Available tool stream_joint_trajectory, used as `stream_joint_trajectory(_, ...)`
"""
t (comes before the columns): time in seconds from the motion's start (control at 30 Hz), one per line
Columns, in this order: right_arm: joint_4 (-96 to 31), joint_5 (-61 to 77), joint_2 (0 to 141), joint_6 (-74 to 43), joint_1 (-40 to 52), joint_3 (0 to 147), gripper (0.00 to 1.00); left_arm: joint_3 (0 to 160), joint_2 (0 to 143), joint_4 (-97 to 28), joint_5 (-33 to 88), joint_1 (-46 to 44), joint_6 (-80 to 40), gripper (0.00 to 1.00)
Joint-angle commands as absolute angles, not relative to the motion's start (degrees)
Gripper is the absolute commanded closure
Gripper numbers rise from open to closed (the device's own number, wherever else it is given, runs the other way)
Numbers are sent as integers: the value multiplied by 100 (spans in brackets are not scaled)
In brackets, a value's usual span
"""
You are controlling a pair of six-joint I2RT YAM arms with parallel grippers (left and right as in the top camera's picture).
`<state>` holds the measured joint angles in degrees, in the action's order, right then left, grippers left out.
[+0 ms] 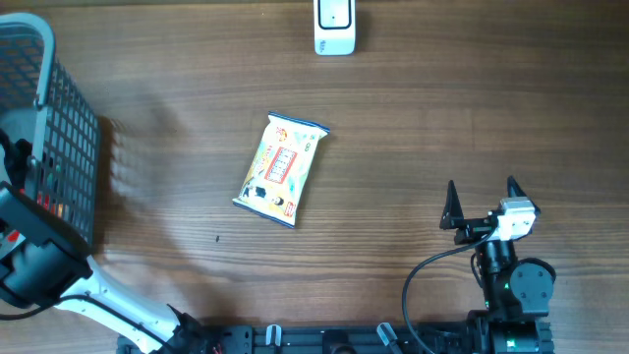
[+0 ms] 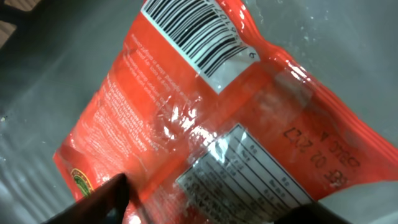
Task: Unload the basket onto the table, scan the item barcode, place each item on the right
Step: 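Reach the left gripper into the basket and grasp the red bag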
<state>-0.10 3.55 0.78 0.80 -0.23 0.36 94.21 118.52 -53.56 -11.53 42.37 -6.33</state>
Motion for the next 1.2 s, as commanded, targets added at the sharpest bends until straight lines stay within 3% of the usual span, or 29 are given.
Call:
stream_joint_trajectory(0.0, 5, 320, 43, 139, -51, 32, 0, 9373, 11907, -5319, -1194, 4228, -589, 57)
stream_joint_trajectory(0.07, 8, 320, 43, 139, -51, 32, 0, 9376, 11907, -5347, -1256, 4228, -471, 83)
stream_joint_trajectory(0.13, 8, 320, 43, 139, -51, 32, 0, 9376, 11896, -5408, -1299, 4226, -469, 95)
stream_joint_trajectory(0.5, 8, 318, 43, 139, -51, 32, 0, 10165, 10770, -5992, -1253, 4222, -834, 96)
stream_joint_trajectory(0.73, 8, 320, 43, 139, -51, 32, 0, 10617, 9050, -5347, -183, 4217, -1011, 96)
stream_joint_trajectory(0.9, 8, 320, 43, 139, -51, 32, 0, 10617, 8068, -4908, 687, 4178, -2399, 96)
stream_joint_trajectory(1.03, 8, 320, 43, 139, -51, 32, 0, 10617, 7771, -4737, 2134, 3474, -2637, 96)
stream_joint_trajectory(1.17, 8, 320, 43, 139, -51, 32, 0, 10600, 7929, -5256, 2202, 2174, -2574, 96)
